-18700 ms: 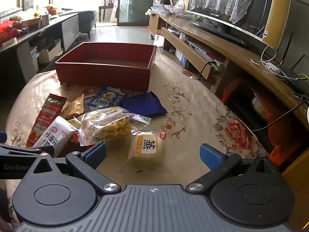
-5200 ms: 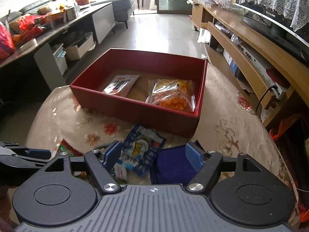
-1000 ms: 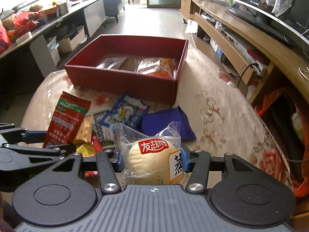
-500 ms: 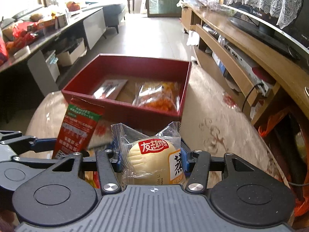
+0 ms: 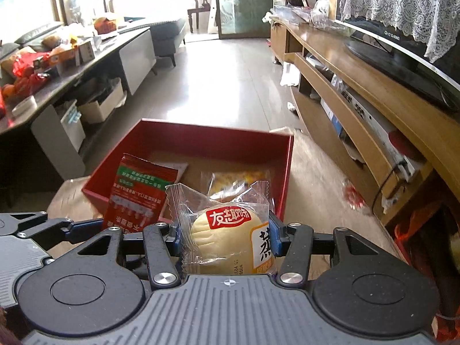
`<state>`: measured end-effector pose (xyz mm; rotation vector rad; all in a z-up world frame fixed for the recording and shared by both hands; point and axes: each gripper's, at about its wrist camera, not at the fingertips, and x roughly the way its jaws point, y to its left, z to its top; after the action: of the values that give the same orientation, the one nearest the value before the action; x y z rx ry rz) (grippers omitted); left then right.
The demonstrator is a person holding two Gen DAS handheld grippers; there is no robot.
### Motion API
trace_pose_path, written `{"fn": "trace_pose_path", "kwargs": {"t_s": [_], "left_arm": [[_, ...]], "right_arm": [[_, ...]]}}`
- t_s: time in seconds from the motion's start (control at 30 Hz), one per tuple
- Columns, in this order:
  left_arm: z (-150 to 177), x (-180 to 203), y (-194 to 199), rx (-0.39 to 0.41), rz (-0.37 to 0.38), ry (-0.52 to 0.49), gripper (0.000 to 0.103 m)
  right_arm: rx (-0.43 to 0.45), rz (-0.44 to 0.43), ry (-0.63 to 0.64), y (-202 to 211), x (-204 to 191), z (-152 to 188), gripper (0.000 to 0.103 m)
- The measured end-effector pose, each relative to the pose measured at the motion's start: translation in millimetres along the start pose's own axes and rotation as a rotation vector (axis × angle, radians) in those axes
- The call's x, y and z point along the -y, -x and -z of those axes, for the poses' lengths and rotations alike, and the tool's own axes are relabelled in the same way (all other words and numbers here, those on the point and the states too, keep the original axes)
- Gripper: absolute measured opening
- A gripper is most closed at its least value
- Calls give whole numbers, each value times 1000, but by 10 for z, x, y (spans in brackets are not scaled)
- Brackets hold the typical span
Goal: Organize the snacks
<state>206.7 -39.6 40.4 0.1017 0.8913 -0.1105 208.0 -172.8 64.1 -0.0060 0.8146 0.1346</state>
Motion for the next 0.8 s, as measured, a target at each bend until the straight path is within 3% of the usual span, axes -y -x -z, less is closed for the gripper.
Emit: {"fn": "trace_pose_path", "kwargs": {"t_s": [0.43,0.8], "left_arm": [[-338,-83,-455,-13,-30,47,49],[-427,-135,-873,-41,-81,40,49]], "right_arm": [[-20,-26,-53,-436,77,-243,59],[-56,-58,-94,-862,86,-287,59]]}}
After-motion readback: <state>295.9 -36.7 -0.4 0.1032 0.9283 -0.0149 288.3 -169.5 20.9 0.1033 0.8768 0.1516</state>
